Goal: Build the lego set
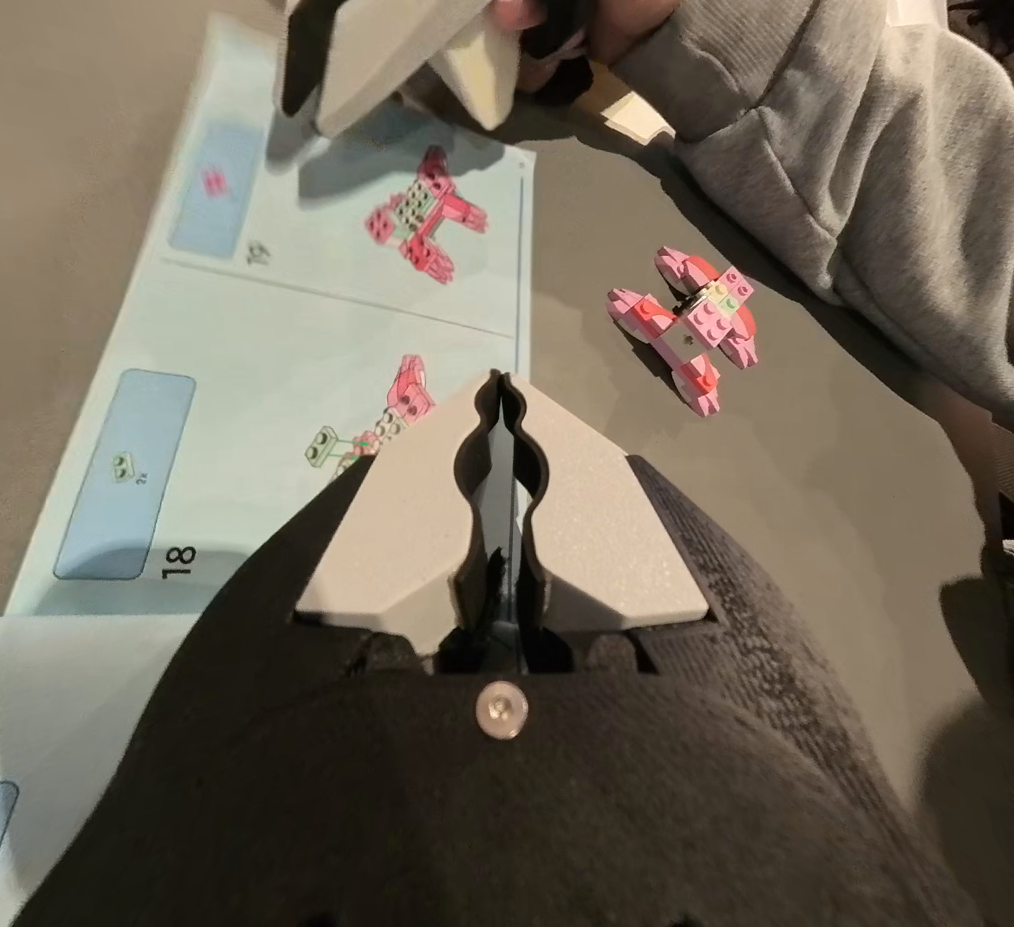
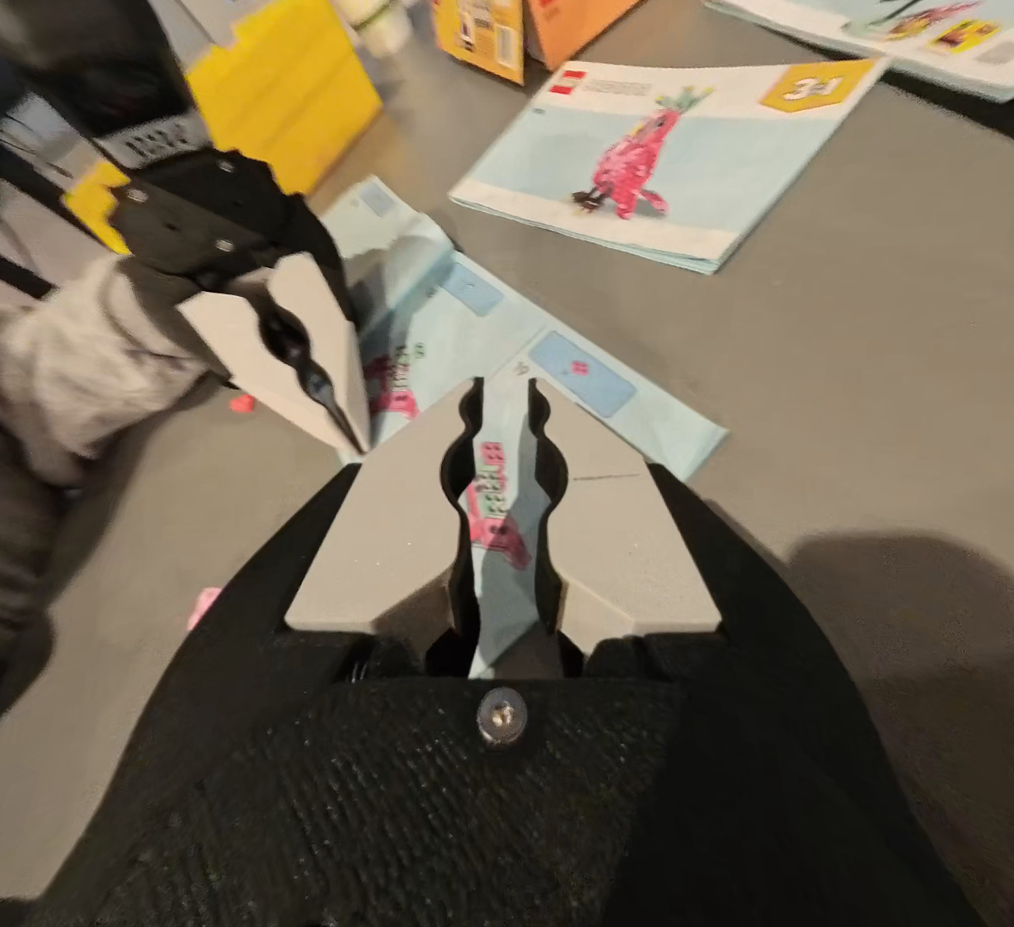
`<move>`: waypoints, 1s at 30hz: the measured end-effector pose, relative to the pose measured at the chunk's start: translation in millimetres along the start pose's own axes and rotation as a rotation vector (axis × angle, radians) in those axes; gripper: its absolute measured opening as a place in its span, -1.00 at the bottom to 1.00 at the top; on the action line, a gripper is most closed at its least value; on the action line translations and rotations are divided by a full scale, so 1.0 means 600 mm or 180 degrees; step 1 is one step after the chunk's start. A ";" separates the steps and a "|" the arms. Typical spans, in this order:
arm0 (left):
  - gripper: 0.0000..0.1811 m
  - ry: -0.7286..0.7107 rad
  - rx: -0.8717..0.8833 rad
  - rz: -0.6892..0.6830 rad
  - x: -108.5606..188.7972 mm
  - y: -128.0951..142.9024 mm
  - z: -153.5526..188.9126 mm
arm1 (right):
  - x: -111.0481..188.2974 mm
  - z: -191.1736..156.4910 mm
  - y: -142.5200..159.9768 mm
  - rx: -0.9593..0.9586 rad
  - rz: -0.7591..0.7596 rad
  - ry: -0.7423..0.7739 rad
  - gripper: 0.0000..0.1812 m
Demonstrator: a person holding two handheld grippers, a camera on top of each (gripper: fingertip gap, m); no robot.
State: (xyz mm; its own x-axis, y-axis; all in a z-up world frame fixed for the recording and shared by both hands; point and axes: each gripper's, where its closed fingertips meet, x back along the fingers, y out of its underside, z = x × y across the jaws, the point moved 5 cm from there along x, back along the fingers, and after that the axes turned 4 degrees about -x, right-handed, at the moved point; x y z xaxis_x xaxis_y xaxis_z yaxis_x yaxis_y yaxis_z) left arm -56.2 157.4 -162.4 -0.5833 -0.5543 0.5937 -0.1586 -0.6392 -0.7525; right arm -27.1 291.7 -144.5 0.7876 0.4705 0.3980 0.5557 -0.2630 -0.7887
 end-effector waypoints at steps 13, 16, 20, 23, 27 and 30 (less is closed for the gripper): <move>-0.79 -0.0476 -0.0766 0.0374 -0.003 -0.045 0.049 | 0.117 -0.045 0.003 0.1319 0.1450 0.1985 -0.59; -0.67 -0.1051 -0.1038 0.0538 0.002 -0.076 0.066 | 0.149 -0.068 0.022 0.1382 0.1693 0.2395 -0.61; -0.56 -0.0991 -0.0936 0.0304 -0.040 -0.106 0.076 | 0.194 -0.083 0.028 0.1423 0.2088 0.2842 -0.67; -0.52 -0.1115 -0.0952 -0.0262 -0.092 -0.117 0.044 | 0.212 -0.072 0.028 0.1367 0.2180 0.2982 -0.69; -0.45 -0.0998 -0.0815 -0.0611 -0.144 -0.122 0.022 | 0.228 -0.060 0.026 0.1349 0.2236 0.2984 -0.71; -0.40 -0.0922 -0.0758 -0.0661 -0.160 -0.123 0.018 | 0.238 -0.049 0.025 0.1301 0.2266 0.2939 -0.72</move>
State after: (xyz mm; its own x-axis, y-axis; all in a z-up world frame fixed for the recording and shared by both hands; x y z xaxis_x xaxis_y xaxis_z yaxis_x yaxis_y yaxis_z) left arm 20.1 251.7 -160.7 -0.2772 -0.5752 0.7696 -0.4483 -0.6310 -0.6331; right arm 101.4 330.4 -85.5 0.8654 -0.4842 -0.1291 -0.0670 0.1435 -0.9874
